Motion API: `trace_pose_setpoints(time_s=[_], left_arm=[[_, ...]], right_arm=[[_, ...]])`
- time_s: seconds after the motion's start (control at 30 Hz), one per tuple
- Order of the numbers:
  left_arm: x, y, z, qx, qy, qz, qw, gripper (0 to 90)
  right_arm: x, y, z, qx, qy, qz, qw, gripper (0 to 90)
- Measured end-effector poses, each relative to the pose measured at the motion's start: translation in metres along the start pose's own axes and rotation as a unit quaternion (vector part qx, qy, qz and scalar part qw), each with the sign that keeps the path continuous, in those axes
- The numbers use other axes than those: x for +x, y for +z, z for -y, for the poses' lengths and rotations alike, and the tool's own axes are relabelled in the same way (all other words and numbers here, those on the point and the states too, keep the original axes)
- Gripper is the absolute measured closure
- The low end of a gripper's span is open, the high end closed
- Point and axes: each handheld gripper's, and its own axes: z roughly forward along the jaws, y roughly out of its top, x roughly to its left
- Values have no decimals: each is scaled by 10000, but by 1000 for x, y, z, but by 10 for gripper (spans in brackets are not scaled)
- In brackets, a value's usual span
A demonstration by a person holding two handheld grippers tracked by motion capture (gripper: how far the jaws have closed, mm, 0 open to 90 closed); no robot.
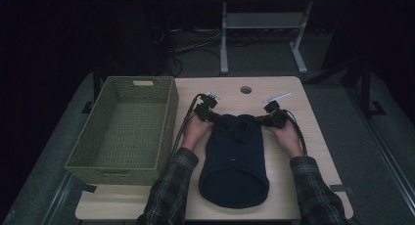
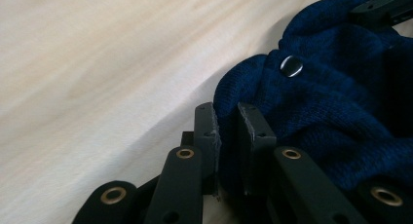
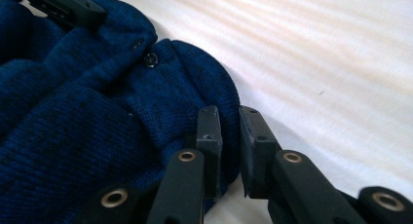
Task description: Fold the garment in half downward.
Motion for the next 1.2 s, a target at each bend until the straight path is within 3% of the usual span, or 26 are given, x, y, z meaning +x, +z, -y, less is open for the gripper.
trace_pose_setpoints(time_s=[0.1,0.17,0.3,0.4,0.53,0.6,0.73,0.97,1.2], left_arm=[[-2,-14,-4,-263,3,-103,9996,796],[-5,-26,-8,-462,40,-197,9987,796],[-10,-49,-13,-839,120,-401,9956,795],[-13,-68,-17,-1137,205,-624,9913,794],[-18,-92,-22,-1514,325,-915,9837,794],[-20,-100,-24,-1603,390,-984,9814,793],[-32,-115,-19,-1636,544,-986,9801,792],[-50,-123,1,-1601,612,-988,9802,791],[-68,-128,24,-1532,718,-942,9811,787]], right_arm=[[3,-7,-5,-228,-77,57,9997,801],[6,-13,-14,-189,-190,102,9996,800],[14,-28,-33,-407,-368,197,9983,800],[20,-39,-46,-626,-509,207,9965,799],[29,-55,-65,-923,-675,285,9930,800],[35,-63,-74,-1023,-780,311,9912,800],[48,-73,-76,-1142,-1067,337,9871,800],[59,-80,-46,-1346,-1204,160,9834,800],[75,-89,-23,-1365,-1437,68,9801,799]])
